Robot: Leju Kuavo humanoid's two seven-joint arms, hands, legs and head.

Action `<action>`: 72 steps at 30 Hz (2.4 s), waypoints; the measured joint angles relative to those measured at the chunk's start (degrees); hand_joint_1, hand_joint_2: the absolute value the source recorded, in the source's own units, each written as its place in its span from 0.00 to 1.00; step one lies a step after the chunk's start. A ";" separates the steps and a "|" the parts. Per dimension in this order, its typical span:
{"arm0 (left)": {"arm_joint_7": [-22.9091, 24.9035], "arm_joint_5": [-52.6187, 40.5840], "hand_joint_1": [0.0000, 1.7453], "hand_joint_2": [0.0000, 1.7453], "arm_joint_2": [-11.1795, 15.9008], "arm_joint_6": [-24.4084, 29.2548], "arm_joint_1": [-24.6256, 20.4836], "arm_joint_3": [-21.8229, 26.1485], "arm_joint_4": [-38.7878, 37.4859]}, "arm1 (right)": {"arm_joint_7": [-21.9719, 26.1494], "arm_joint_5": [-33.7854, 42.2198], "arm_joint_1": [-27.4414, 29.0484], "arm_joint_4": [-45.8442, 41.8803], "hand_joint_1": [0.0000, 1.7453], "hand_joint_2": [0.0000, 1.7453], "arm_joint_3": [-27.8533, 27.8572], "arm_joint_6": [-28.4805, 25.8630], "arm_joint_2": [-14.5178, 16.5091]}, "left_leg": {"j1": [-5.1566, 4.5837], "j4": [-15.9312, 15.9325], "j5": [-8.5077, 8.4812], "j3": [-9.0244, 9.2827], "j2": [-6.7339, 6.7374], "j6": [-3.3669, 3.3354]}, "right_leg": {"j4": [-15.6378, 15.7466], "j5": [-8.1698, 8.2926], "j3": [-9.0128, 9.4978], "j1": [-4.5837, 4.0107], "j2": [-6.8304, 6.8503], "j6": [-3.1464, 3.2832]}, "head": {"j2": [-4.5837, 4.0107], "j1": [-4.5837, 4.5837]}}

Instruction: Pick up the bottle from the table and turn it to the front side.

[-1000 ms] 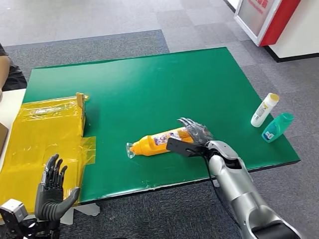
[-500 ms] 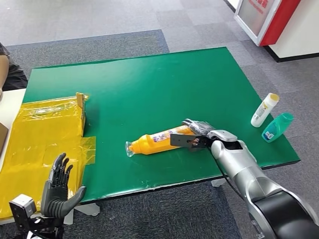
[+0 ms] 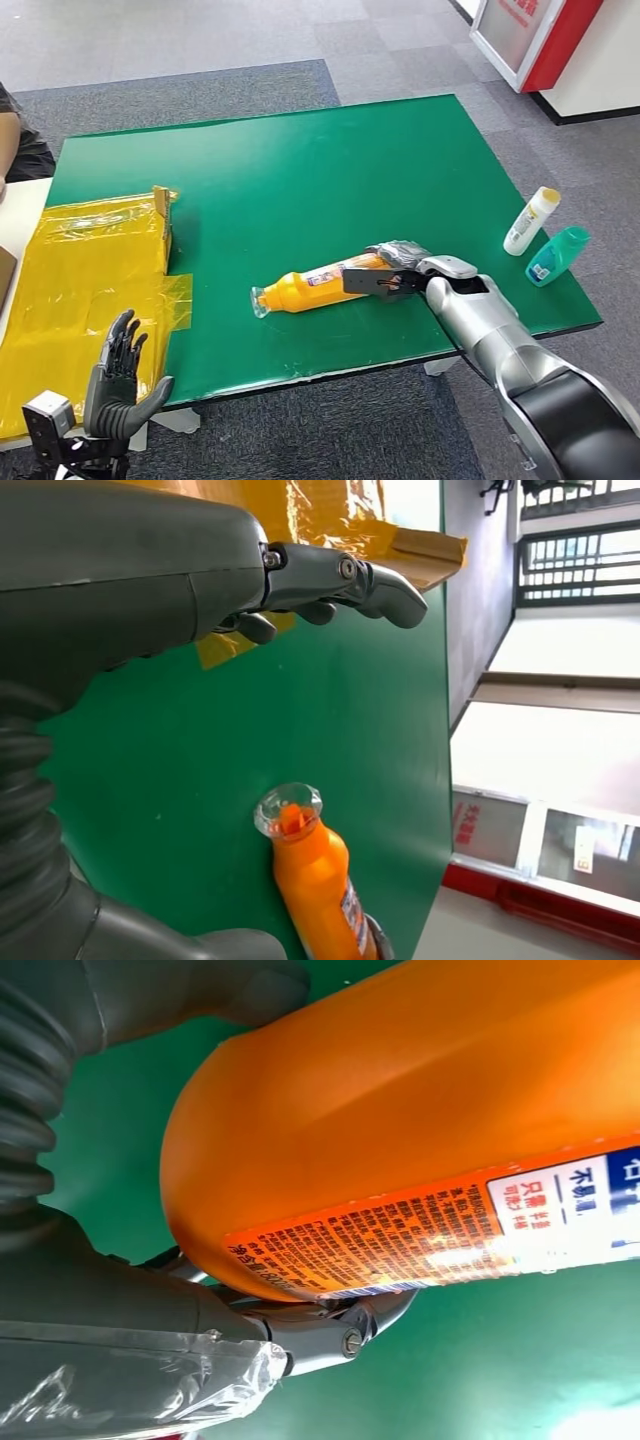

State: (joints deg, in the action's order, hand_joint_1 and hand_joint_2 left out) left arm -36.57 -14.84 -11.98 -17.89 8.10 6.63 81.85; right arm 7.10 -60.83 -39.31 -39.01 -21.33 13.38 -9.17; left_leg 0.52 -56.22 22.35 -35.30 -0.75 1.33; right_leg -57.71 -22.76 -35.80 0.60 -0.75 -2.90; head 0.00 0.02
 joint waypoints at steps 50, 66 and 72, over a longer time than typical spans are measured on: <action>25.37 16.75 0.00 1.00 -2.15 4.28 -7.05 -19.49 14.40 | 8.10 0.55 29.39 -31.86 1.00 1.00 11.29 -33.09 22.33 | 0.00 0.01 0.03 -0.05 0.00 0.04 | -0.01 -0.07 -0.06 -0.02 0.00 0.03 | 0.00 0.00; 24.03 7.65 1.00 1.00 -2.05 8.56 -7.04 -19.08 16.47 | 7.90 2.06 31.38 -33.44 1.00 1.00 10.99 -31.44 22.63 | 0.00 0.01 0.03 -0.05 0.00 0.04 | -0.01 -0.07 -0.06 -0.02 0.00 0.02 | 0.00 -0.01; 23.04 6.50 1.00 1.00 -2.05 8.16 -7.04 -19.07 16.55 | 7.85 2.14 31.46 -33.73 1.00 1.00 10.99 -31.05 22.63 | 0.00 0.01 0.03 -0.05 0.00 0.04 | -0.01 -0.07 -0.06 -0.02 0.00 0.03 | 0.00 -0.01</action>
State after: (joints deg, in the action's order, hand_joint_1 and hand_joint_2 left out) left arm -13.53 -8.34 -14.04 -9.73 1.06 -12.44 98.40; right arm 14.95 -58.70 -7.85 -72.74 -10.34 -17.67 13.46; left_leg 0.53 -56.21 22.38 -35.35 -0.75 1.37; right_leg -57.72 -22.83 -35.85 0.58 -0.75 -2.88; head 0.00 0.02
